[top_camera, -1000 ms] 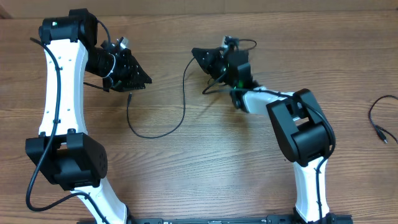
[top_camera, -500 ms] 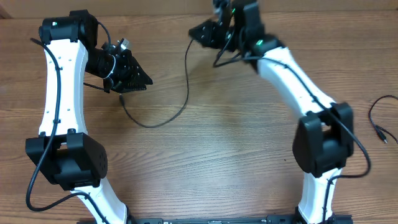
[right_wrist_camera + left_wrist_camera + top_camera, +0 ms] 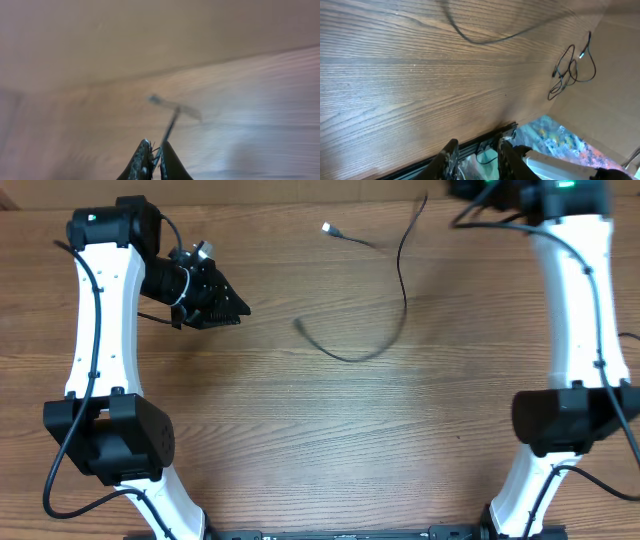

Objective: Untangle cables

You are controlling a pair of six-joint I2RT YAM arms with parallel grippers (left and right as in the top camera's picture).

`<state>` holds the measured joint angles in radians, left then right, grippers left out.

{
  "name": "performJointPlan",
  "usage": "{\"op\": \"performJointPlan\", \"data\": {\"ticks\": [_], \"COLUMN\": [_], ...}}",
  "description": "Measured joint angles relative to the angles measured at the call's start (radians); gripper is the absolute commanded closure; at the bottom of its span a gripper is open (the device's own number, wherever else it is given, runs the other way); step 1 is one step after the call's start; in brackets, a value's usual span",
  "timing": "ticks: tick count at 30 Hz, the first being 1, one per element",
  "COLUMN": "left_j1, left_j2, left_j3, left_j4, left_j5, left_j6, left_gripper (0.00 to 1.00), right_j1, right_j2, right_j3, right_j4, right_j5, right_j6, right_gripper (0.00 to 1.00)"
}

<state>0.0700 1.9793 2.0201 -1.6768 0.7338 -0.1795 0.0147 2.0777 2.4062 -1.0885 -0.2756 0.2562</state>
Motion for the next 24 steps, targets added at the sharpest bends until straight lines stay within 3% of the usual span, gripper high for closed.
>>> {"op": "performJointPlan", "data": {"ticks": [11,12,13,15,16,17,24], "left_j1": [-0.054,-0.06,-0.065,-0.076,-0.083,-0.09,-0.132], "left_j2": [0.0,0.0,0.0,0.0,0.0,0.0,0.0], "left_j3": [0.0,0.0,0.0,0.0,0.0,0.0,0.0], "left_j4": [0.002,0.006,0.013,0.026,0.03,0.032,0.033], "left_j5": [0.0,0.0,0.0,0.0,0.0,0.0,0.0], "left_j6": [0.0,0.0,0.0,0.0,0.0,0.0,0.0], "left_gripper": [0.73,0.73,0.73,0.73,0.73,0.73,0.73], "right_j1": [-0.439,-0.484,-0.513,-0.551,-0.558,-0.558,-0.483], "right_j2": [-0.016,-0.018,-0.02,-0.021,-0.021,-0.021,-0.021], "right_j3": [0.22,0.222,0.223,0.223,0.223,0.223,0.223], "right_j4": [-0.187,-0.195,-0.203,-0.217,-0.222,-0.23,-0.301], "right_j5": [-0.006,-0.025,-0.052,-0.099,-0.117,-0.131,-0.168], "right_j6": [-0.014,-0.014,-0.014,-0.014,-0.018,-0.021,-0.02], "right_gripper": [0.88,0.84,0.71,0.18,0.04,0.0,0.0]}}
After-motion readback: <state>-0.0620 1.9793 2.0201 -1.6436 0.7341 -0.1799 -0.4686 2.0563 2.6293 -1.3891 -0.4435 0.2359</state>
